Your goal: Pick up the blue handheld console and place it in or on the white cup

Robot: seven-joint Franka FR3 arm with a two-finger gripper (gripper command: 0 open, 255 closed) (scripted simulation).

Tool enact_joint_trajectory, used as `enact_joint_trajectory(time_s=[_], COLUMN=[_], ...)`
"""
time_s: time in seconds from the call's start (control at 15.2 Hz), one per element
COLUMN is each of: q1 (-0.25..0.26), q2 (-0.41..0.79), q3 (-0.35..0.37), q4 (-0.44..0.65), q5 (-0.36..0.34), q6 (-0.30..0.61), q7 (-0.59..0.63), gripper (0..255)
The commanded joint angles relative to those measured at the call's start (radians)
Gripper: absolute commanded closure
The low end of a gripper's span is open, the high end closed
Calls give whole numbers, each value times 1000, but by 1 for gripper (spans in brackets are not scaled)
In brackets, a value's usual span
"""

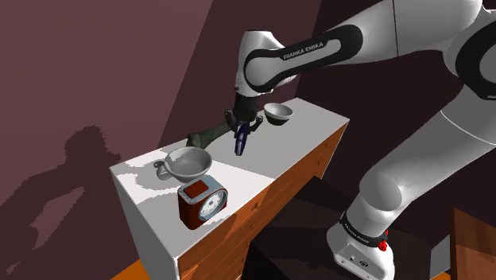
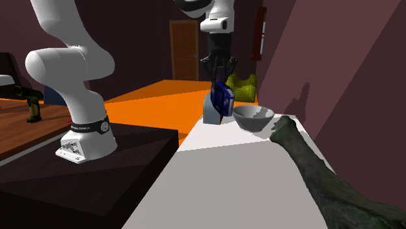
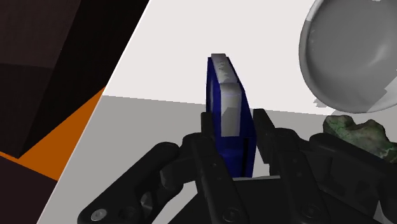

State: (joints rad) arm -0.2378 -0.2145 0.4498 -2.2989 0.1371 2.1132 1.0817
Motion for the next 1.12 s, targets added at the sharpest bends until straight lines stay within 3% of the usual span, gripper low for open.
enact_joint_trajectory(time_s=[0.0,0.53,0.99,1.06], q1=[3,60,195,196], q2=[28,293,564,566], q3=[14,114,132,130], q4=[43,346,694,684], q5=[-13,-159,-317,-319], q6=[-16,-78,-199,-186], q7=[27,260,435,436], gripper=[255,255,255,255])
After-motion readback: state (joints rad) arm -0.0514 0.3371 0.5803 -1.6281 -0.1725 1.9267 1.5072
